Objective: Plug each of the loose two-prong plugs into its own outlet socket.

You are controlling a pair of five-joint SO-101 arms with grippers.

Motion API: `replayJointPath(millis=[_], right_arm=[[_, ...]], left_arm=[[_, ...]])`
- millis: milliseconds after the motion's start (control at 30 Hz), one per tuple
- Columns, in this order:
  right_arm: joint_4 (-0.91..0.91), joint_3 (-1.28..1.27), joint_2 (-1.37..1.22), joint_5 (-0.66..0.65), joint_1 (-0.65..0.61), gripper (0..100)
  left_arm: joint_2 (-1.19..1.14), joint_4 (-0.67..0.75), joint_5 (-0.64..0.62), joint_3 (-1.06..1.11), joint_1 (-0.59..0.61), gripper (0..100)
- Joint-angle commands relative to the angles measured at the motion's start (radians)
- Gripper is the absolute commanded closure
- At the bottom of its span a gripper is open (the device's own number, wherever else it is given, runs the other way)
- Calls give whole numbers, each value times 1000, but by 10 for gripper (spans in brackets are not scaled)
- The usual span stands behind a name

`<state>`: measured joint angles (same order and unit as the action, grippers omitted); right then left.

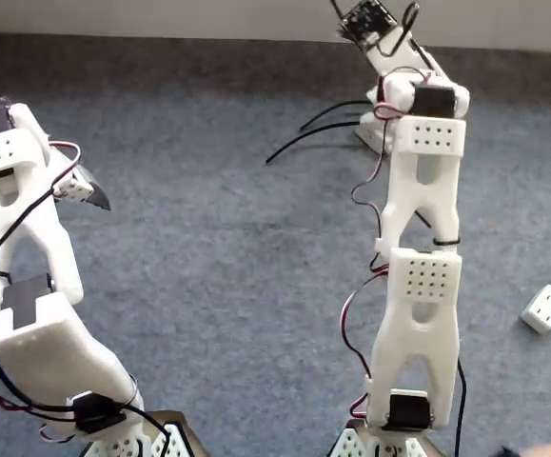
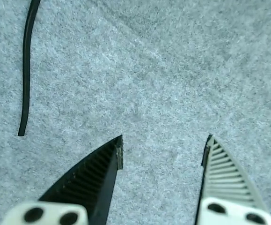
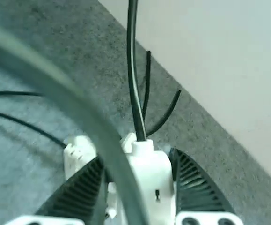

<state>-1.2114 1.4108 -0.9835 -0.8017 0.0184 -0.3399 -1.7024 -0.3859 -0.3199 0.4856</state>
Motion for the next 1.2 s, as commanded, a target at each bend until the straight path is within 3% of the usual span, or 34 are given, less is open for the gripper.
replayJointPath(millis=[0, 100, 267, 367, 567, 867, 1167], right_arm=[[343, -1, -116, 9, 18, 874], [481, -1, -213, 0, 18, 874], [599, -1, -364, -187, 16, 872], [697, 7, -444, -209, 15, 863], [816, 50, -461, -210, 16, 690], [771, 349, -461, -210, 45, 690], [553, 360, -314, -175, 219, 691]], left_arm=[[7, 41, -61, 28, -18, 723], [7, 83, -130, 76, -16, 723], [7, 135, -140, 119, -16, 723], [7, 160, -140, 136, -18, 723], [7, 190, -140, 170, -19, 723], [7, 190, -140, 168, -19, 723], [7, 190, -140, 170, -19, 723]])
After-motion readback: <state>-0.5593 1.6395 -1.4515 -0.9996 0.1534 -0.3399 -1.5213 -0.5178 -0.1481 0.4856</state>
